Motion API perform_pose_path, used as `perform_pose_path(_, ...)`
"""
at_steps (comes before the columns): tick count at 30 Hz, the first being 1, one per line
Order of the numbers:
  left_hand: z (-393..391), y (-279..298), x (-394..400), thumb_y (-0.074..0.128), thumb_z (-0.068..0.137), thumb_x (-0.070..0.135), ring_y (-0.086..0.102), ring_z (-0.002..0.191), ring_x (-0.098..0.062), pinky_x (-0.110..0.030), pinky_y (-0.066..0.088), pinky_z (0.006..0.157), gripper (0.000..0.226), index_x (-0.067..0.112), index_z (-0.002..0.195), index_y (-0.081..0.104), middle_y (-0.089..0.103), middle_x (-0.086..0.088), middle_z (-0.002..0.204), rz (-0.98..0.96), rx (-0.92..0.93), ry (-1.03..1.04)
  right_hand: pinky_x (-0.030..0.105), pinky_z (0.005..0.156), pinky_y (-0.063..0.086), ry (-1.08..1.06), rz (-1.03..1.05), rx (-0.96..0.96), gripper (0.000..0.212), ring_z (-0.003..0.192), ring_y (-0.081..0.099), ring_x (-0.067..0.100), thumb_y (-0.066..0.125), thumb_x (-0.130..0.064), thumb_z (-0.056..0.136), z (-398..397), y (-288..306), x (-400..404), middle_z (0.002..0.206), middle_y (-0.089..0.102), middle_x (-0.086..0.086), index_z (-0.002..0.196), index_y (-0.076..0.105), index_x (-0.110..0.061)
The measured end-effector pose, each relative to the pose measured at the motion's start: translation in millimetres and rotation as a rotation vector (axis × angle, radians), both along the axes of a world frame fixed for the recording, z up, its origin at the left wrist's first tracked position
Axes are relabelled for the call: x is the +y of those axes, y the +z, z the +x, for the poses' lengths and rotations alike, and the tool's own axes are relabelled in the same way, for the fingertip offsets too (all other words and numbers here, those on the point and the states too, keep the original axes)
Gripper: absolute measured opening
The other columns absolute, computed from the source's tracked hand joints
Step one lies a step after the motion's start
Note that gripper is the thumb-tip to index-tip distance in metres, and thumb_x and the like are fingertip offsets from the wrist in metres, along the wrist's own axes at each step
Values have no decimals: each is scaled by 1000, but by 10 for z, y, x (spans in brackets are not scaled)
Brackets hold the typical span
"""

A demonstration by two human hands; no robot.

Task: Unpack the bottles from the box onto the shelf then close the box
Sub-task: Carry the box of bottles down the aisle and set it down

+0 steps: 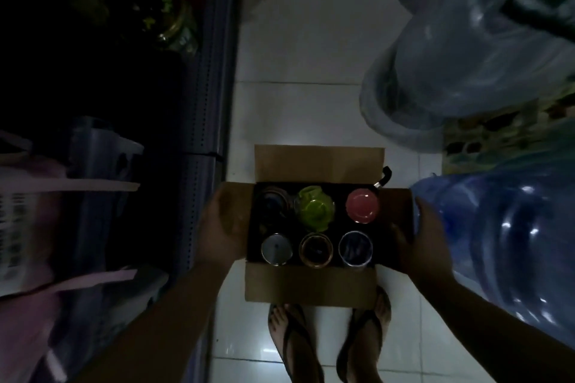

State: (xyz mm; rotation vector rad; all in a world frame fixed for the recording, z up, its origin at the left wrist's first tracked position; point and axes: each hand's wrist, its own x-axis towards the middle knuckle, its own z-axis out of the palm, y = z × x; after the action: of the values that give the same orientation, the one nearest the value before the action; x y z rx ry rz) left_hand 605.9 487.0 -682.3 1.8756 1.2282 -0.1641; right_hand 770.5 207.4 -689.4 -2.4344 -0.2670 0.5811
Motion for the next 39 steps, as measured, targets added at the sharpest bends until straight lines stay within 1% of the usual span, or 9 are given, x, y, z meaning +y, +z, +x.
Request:
perform_pose_path(2,-9,-197,66,59,89,11,45,130,-31,-50,39,107,63,22,146,33,44,-13,144,6,-5,9,31,96,41,-7,26,-12,41,114,48,11,59,-8,87,38,-199,-12,122,53,4,126,46,-5)
perform_pose_path(5,-86,-407,71,60,91,13,38,135,-28,-39,33,109,71,25,150,22,34,-11,152,43,-9,-10,52,103,40,-83,5,71,61,127,46,26,59,-24,87,12,-449,-69,138,48,11,141,32,-14)
perform_pose_path(8,-154,-551,72,60,91,12,40,135,-27,-41,36,108,79,32,151,13,31,-5,154,-6,-30,17,51,103,37,-126,-82,25,71,130,42,36,48,-41,85,31,-562,-164,147,39,16,147,24,-17)
perform_pose_path(13,-255,-575,132,60,92,13,56,109,-28,-39,47,89,86,46,148,3,48,2,127,-8,37,-81,55,101,41,-16,-69,35,69,128,45,35,55,-21,92,8,-647,-286,149,37,14,142,15,-45)
perform_pose_path(19,-264,-459,32,57,92,4,43,133,-13,-43,39,109,80,50,145,19,38,10,149,-117,-173,-26,48,93,45,-6,-47,-3,60,118,53,38,48,-17,96,-42,-545,-246,140,47,18,147,19,-30)
perform_pose_path(22,-302,-299,-35,55,93,5,46,129,-12,-41,40,108,78,51,145,19,42,12,145,-120,-202,-16,38,83,42,-36,-34,-23,60,105,59,41,39,-30,91,-142,-312,-215,130,55,24,148,24,-24)
perform_pose_path(30,-380,634,-152,51,95,9,37,113,31,4,31,92,68,47,145,23,37,39,134,-72,-263,24,37,88,42,-91,22,-41,69,112,57,35,27,-63,88,-239,528,-310,139,51,12,147,25,-29)
perform_pose_path(34,-401,1325,-237,50,95,5,36,113,32,6,30,92,69,46,144,25,35,60,121,-20,-308,2,34,77,41,-125,27,-93,58,102,61,39,37,-34,89,-239,1300,-370,129,58,19,145,25,-31)
perform_pose_path(39,-361,2265,-288,52,95,7,45,120,19,-6,36,100,71,56,140,28,45,44,131,15,-346,-20,39,82,45,-123,24,-135,55,110,58,36,44,-24,96,-244,2305,-582,139,52,13,148,27,-27)
